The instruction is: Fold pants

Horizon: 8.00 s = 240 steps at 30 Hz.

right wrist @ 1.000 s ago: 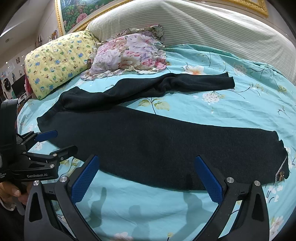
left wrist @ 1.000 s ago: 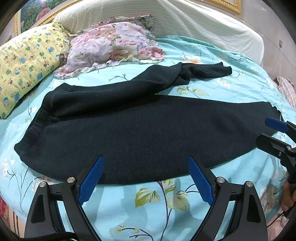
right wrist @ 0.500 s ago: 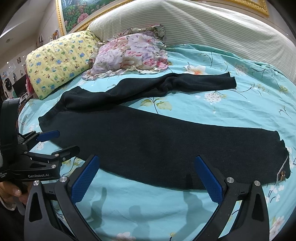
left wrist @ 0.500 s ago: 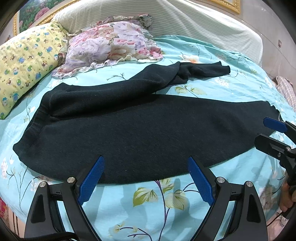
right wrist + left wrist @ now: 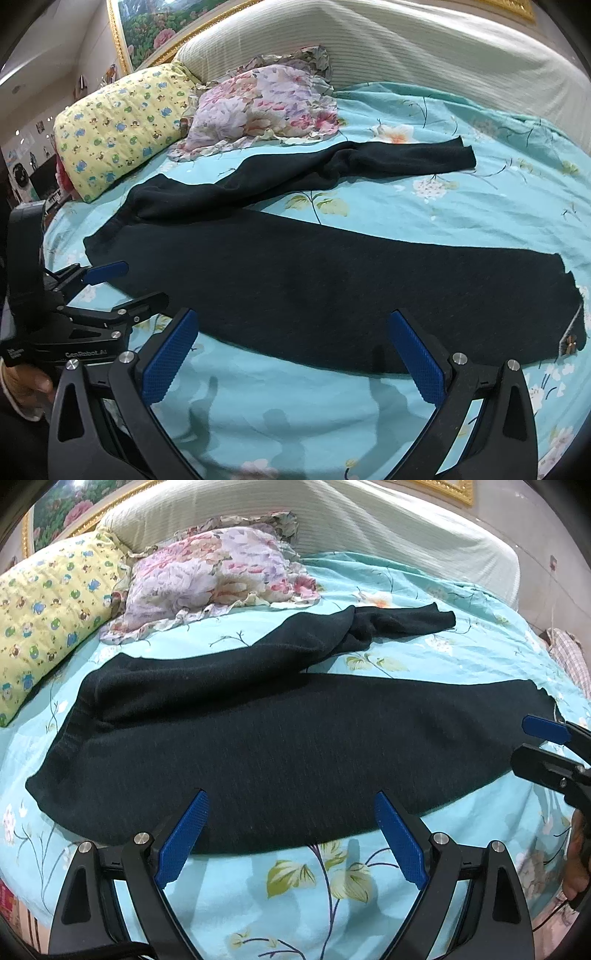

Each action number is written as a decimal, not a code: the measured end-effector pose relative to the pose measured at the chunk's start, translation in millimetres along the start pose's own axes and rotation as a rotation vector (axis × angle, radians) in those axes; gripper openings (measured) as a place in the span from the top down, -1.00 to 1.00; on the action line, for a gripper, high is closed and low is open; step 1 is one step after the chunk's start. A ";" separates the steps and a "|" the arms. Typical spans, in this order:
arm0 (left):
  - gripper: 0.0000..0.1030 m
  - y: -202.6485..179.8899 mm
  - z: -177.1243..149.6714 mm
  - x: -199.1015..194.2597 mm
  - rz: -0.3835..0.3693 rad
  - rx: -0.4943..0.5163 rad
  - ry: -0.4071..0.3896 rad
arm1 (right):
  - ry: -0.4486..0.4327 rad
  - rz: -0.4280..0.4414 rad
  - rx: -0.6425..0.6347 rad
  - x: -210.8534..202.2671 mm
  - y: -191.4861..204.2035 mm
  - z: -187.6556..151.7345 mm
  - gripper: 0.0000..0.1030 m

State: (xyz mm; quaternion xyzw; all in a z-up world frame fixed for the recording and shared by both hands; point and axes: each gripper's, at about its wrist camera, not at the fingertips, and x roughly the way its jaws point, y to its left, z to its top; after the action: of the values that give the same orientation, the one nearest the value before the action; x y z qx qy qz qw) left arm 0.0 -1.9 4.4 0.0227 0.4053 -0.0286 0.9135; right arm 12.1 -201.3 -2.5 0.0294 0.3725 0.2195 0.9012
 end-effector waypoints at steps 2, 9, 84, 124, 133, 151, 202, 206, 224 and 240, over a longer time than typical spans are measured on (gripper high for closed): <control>-0.78 2.6 4.4 0.5 -0.011 -0.003 0.023 | 0.006 0.018 0.026 -0.1 -3.1 2.3 -0.99; -0.78 7.8 19.1 5.1 -0.014 0.006 0.012 | -0.004 0.023 0.091 -0.6 -21.6 20.5 -0.99; 0.84 -37.5 164.7 90.6 -0.486 0.263 0.168 | -0.044 -0.058 0.419 16.0 -246.0 170.7 0.83; 0.22 -38.5 65.1 44.2 -0.516 0.363 0.206 | 0.107 -0.229 0.401 -64.3 -210.2 -11.8 0.36; -0.34 41.1 59.0 25.6 -0.426 0.079 0.212 | -0.036 -0.187 0.411 -98.1 -166.4 0.5 -0.16; -0.34 154.9 100.0 30.9 -0.220 -0.313 0.250 | 0.041 0.197 0.150 4.0 8.9 51.3 -0.16; 0.92 226.8 56.2 -18.9 -0.329 -0.592 0.057 | 0.213 0.386 -0.345 123.7 184.6 94.4 0.88; 0.92 243.7 36.4 -38.4 -0.361 -0.636 -0.009 | 0.198 0.391 -0.389 100.8 208.3 96.4 0.88; 0.91 274.8 -47.7 -7.9 -0.404 -0.756 0.034 | 0.306 0.269 -0.463 130.1 250.6 50.4 0.88; 0.64 297.1 -77.3 -23.5 -0.363 -0.804 0.060 | 0.343 0.252 -0.468 128.9 250.9 44.0 0.75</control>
State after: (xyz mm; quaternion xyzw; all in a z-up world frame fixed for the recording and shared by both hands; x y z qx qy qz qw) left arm -51.9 300.2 -24.6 -0.4052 0.4079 -0.0278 0.8178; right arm 29.2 83.6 -1.4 -0.1703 0.4520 0.4111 0.7731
